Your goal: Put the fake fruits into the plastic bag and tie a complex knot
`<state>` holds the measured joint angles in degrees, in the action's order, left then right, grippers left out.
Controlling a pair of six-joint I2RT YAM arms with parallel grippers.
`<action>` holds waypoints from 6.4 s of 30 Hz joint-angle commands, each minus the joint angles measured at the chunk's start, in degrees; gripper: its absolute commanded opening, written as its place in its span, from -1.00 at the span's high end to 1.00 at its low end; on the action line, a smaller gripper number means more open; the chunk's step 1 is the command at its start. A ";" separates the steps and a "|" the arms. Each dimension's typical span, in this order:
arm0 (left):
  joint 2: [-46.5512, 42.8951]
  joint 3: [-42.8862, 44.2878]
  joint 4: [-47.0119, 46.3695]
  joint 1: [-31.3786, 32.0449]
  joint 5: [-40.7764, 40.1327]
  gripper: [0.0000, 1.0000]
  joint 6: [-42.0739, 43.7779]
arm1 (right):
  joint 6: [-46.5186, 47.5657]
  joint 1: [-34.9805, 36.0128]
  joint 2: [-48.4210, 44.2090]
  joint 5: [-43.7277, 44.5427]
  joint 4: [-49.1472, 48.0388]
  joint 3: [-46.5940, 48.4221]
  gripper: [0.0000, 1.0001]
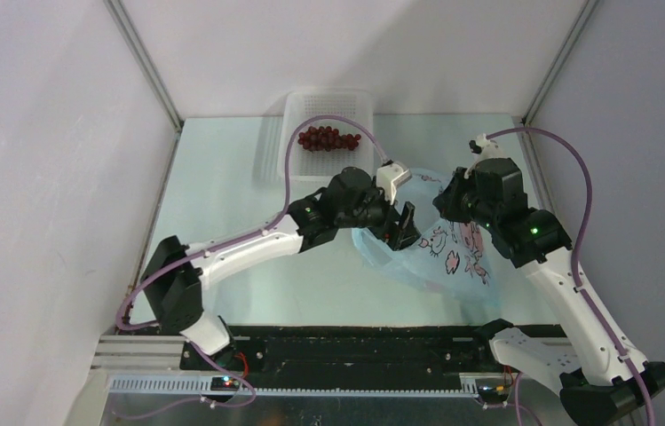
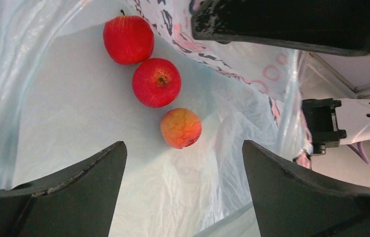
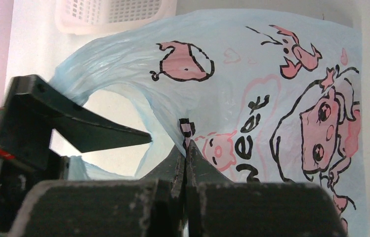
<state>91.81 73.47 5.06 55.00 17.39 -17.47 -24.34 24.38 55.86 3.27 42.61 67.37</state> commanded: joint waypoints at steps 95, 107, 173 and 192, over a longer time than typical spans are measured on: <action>57.92 56.44 8.97 -33.55 -35.24 -0.26 -50.86 | 0.61 1.10 3.09 -5.84 -5.97 -1.68 1.00; 50.32 46.04 0.02 -33.47 -32.87 0.76 -48.49 | 0.53 1.08 3.30 -5.88 -5.79 -1.67 1.00; -20.16 -22.22 -22.61 -5.33 0.71 1.00 6.14 | -1.79 5.94 1.93 -7.23 -8.90 -1.70 1.00; -31.73 -34.27 -27.30 6.02 -13.71 1.00 9.12 | -1.20 5.97 4.98 -6.19 -8.23 -1.70 1.00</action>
<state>64.51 39.35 -16.73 59.88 7.46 -10.79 -25.45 30.06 60.05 -3.88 35.62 65.47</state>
